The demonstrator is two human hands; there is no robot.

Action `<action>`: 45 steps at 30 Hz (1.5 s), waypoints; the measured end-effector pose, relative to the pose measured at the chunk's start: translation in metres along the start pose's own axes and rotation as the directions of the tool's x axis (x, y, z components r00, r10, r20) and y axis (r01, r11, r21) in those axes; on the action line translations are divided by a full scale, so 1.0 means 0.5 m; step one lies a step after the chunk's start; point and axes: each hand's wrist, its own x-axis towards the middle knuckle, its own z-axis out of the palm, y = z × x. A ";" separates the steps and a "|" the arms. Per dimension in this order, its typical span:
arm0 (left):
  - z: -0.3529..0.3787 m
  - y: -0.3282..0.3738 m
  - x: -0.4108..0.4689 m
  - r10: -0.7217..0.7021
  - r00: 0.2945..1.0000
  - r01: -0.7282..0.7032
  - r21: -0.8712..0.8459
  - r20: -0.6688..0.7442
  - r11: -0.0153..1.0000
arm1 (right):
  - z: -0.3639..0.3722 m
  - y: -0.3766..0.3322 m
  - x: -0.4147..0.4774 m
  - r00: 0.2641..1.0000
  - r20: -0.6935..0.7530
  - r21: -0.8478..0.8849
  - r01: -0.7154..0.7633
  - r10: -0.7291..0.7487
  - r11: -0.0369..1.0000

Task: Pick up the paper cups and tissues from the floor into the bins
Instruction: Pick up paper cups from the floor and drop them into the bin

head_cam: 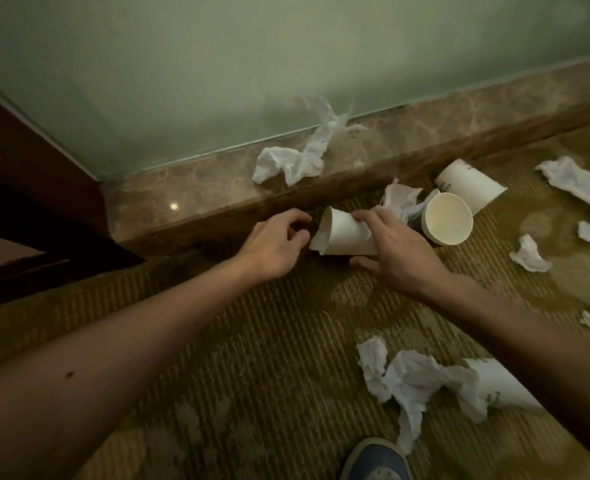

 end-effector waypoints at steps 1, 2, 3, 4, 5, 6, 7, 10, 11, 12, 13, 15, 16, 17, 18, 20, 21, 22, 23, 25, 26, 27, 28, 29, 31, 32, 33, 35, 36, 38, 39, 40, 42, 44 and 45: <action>0.008 -0.003 0.011 -0.011 1.000 0.011 -0.019 -0.006 1.000 | 0.002 0.006 0.002 1.000 -0.007 -0.001 0.010 -0.010 1.000; 0.015 -0.005 0.019 -0.025 1.000 0.025 -0.035 -0.003 0.999 | 0.004 0.011 0.003 1.000 -0.014 0.006 0.016 -0.016 1.000; 0.022 -0.008 0.027 -0.041 0.999 0.041 -0.049 0.004 0.998 | 0.006 0.015 0.005 1.000 -0.020 0.018 0.021 -0.021 1.000; 0.028 -0.010 0.033 -0.057 0.998 0.058 -0.064 0.009 0.996 | 0.007 0.018 0.006 0.999 -0.025 0.030 0.025 -0.024 0.999; 0.034 -0.012 0.039 -0.068 0.998 0.068 -0.076 0.004 0.995 | 0.009 0.021 0.008 0.999 -0.031 0.042 0.029 -0.028 0.999; 0.039 -0.013 0.045 -0.070 0.997 0.069 -0.082 -0.008 0.994 | 0.010 0.023 0.009 0.999 -0.037 0.050 0.033 -0.031 0.998; 0.043 -0.014 0.050 -0.069 0.997 0.067 -0.089 -0.022 0.994 | 0.011 0.026 0.010 0.999 -0.042 0.055 0.034 -0.032 0.998; 0.059 -0.017 0.060 -0.065 0.997 0.061 -0.106 -0.038 0.993 | 0.014 0.034 0.009 0.999 -0.038 0.066 0.026 -0.023 0.998; 0.064 -0.019 0.062 -0.069 0.997 0.064 -0.102 -0.038 0.993 | 0.015 0.037 0.007 0.999 -0.028 0.070 0.018 -0.016 0.997; 0.069 -0.022 0.063 -0.076 0.996 0.072 -0.094 -0.037 0.993 | 0.016 0.038 0.004 1.000 -0.014 0.073 0.010 -0.009 0.997; 0.071 -0.024 0.063 -0.084 0.996 0.081 -0.086 -0.032 0.993 | 0.018 0.040 0.002 1.000 -0.001 0.076 0.003 -0.003 0.997; 0.071 -0.027 0.059 -0.101 0.995 0.100 -0.074 -0.021 0.992 | 0.021 0.041 0.000 1.000 0.014 0.086 -0.012 0.011 0.996; 0.067 -0.028 0.055 -0.102 0.994 0.100 -0.063 -0.028 0.993 | 0.022 0.043 -0.001 1.000 0.019 0.094 -0.023 0.021 0.995; 0.061 -0.028 0.049 -0.092 0.995 0.090 -0.042 -0.046 0.995 | 0.023 0.045 -0.001 0.999 0.025 0.104 -0.036 0.034 0.994; 0.054 -0.028 0.040 -0.070 0.995 0.070 -0.014 -0.073 0.997 | 0.025 0.048 -0.002 0.998 0.034 0.117 -0.052 0.048 0.992; 0.038 -0.028 0.014 0.005 0.992 0.001 0.050 -0.125 0.999 | 0.027 0.054 -0.005 0.993 0.062 0.162 -0.107 0.098 0.981; 0.031 -0.028 -0.002 0.058 0.988 -0.046 0.083 -0.145 0.996 | 0.028 0.056 -0.009 0.987 0.084 0.193 -0.147 0.133 0.970; 0.024 -0.027 -0.020 0.119 0.979 -0.101 0.113 -0.168 0.988 | 0.029 0.058 -0.012 0.980 0.109 0.225 -0.185 0.164 0.956; 0.015 -0.025 -0.036 0.187 0.962 -0.161 0.139 -0.198 0.977 | 0.030 0.059 -0.016 0.974 0.129 0.263 -0.217 0.188 0.940; -0.008 -0.017 -0.062 0.321 0.905 -0.284 0.164 -0.280 0.945 | 0.030 0.056 -0.022 0.960 0.169 0.354 -0.270 0.222 0.896; -0.023 -0.012 -0.070 0.380 0.864 -0.338 0.177 -0.331 0.924 | 0.029 0.053 -0.025 0.955 0.188 0.402 -0.288 0.229 0.869; -0.038 -0.006 -0.073 0.430 0.820 -0.382 0.198 -0.378 0.903 | 0.027 0.050 -0.029 0.952 0.196 0.449 -0.299 0.233 0.842; -0.054 0.001 -0.072 0.472 0.778 -0.414 0.227 -0.413 0.881 | 0.024 0.047 -0.034 0.953 0.190 0.500 -0.302 0.238 0.812; -0.067 0.008 -0.068 0.508 0.743 -0.436 0.261 -0.435 0.861 | 0.020 0.044 -0.040 0.954 0.174 0.554 -0.299 0.243 0.777; -0.087 0.023 -0.053 0.560 0.696 -0.450 0.336 -0.449 0.828 | 0.008 0.035 -0.052 0.960 0.125 0.652 -0.269 0.250 0.709; -0.093 0.031 -0.044 0.581 0.686 -0.448 0.374 -0.438 0.812 | 0.000 0.029 -0.055 0.963 0.095 0.688 -0.247 0.253 0.682; -0.097 0.040 -0.036 0.603 0.681 -0.451 0.410 -0.415 0.793 | -0.008 0.025 -0.056 0.964 0.067 0.724 -0.224 0.257 0.653; -0.102 0.057 -0.020 0.647 0.683 -0.484 0.453 -0.338 0.749 | -0.021 0.019 -0.053 0.963 0.038 0.790 -0.193 0.267 0.582; -0.103 0.065 -0.011 0.661 0.689 -0.497 0.471 -0.297 0.729 | -0.028 0.017 -0.050 0.961 0.033 0.807 -0.188 0.275 0.560; -0.103 0.079 0.010 0.672 0.704 -0.503 0.507 -0.229 0.700 | -0.036 0.015 -0.045 0.954 0.024 0.819 -0.191 0.299 0.542; -0.101 0.085 0.021 0.671 0.713 -0.501 0.521 -0.203 0.691 | -0.038 0.015 -0.043 0.950 0.021 0.826 -0.192 0.312 0.529; -0.098 0.090 0.032 0.666 0.723 -0.496 0.536 -0.181 0.684 | -0.040 0.016 -0.042 0.946 0.024 0.836 -0.195 0.323 0.512; -0.092 0.092 0.049 0.656 0.742 -0.475 0.582 -0.137 0.660 | -0.040 0.018 -0.041 0.942 0.037 0.853 -0.205 0.335 0.481; -0.091 0.086 0.064 0.652 0.753 -0.452 0.647 -0.093 0.614 | -0.038 0.021 -0.041 0.941 0.059 0.870 -0.211 0.332 0.445; -0.093 0.080 0.071 0.655 0.752 -0.444 0.681 -0.070 0.583 | -0.036 0.022 -0.041 0.941 0.070 0.880 -0.215 0.332 0.423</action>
